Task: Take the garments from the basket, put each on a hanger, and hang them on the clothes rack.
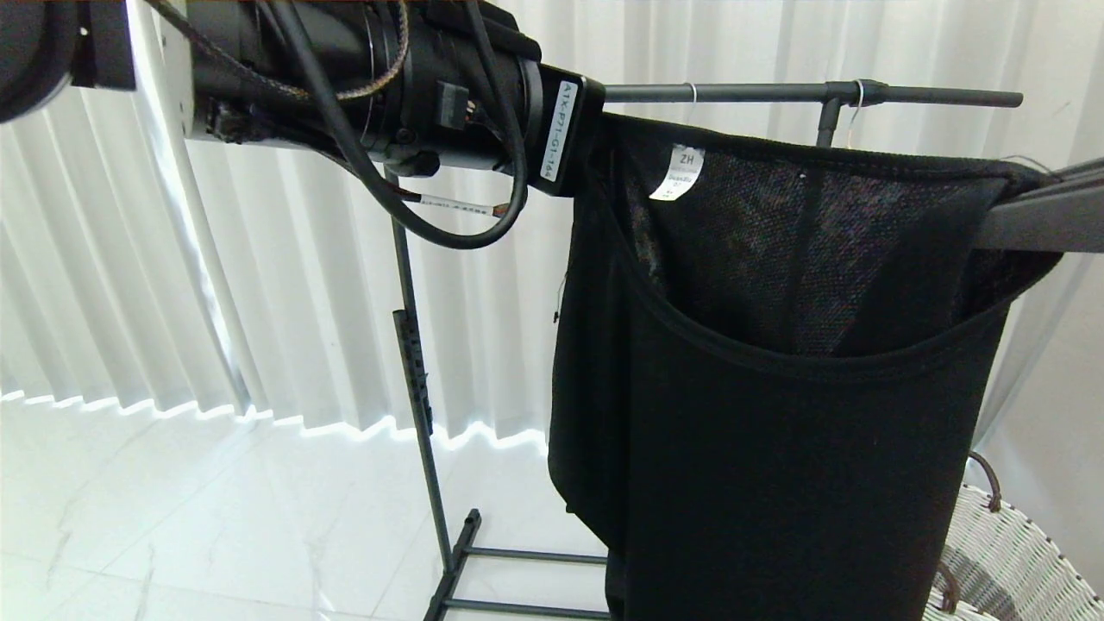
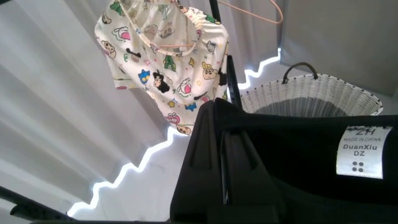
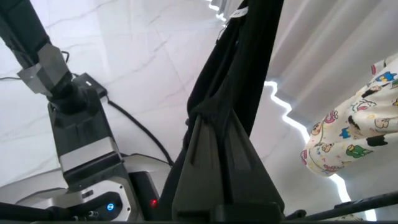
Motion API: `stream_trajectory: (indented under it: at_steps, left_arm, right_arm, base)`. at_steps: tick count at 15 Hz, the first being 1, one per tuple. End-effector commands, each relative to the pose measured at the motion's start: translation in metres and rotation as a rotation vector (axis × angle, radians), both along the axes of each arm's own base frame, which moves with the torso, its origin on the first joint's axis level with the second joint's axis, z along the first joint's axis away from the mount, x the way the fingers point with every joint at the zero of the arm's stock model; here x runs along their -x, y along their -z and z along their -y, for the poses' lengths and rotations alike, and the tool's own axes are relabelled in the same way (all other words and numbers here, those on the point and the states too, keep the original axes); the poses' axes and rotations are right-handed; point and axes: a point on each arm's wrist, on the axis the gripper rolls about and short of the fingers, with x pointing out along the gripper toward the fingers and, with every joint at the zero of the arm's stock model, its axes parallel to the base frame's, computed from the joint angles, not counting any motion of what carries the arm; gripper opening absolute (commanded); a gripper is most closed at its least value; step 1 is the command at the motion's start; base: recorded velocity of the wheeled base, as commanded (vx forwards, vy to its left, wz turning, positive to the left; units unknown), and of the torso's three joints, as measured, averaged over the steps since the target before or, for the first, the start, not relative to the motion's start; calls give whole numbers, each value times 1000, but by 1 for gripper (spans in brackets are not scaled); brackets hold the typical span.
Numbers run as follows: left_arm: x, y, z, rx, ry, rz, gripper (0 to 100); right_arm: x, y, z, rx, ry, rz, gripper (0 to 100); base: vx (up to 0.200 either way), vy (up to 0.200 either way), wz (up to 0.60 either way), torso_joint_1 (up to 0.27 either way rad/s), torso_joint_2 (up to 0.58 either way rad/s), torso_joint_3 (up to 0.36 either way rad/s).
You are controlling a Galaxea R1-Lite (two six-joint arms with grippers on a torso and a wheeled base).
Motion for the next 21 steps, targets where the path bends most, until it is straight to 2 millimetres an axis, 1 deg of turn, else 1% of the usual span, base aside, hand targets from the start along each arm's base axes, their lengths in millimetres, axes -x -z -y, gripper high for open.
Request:
stream_trajectory:
  at_steps: [1,4,5,9,12,13,14,15,18,21]
  left_arm:
    - [4,-2,-4,2,0,2,0]
    - [26,-1,-22,-10,4,-10,0]
    - [37,0,-32,-15,5,-18,0]
    - [77,3,-55,-18,42,-17,0]
    - [112,3,-66,-6,124,-1,0]
    - [116,4,-67,-7,135,0,0]
    - [129,6,-70,-5,175,3,0]
    - [135,7,-69,-8,194,6,0]
    - [143,8,-60,-19,224,12,0]
    - [144,8,-59,-21,234,10,0]
  right_arm:
    - [-1,1,0,4,9,-1,0]
    - [-18,4,4,19,103,-4,0]
    - [-27,4,3,11,131,2,0]
    - [-53,6,-14,-22,156,35,0]
    - [-72,8,-30,-54,158,65,0]
    - [-73,8,-31,-57,158,68,0]
    - [-79,11,-36,-54,156,65,0]
    - [-82,12,-39,-54,155,65,0]
    - [-88,14,-44,-57,155,68,0]
    - [-88,15,-44,-55,155,66,0]
  base:
    - [0,0,0,0,0,0]
    - [0,0,0,0,0,0]
    - [0,0,0,0,0,0]
    - [0,0,0,0,0,0]
    - [0,0,0,0,0,0]
    - [0,0,0,0,0,0]
    - [0,0,0,0,0,0]
    - [0,0,0,0,0,0]
    - [0,0,0,0,0,0]
    - [0,0,0,0,0,0]
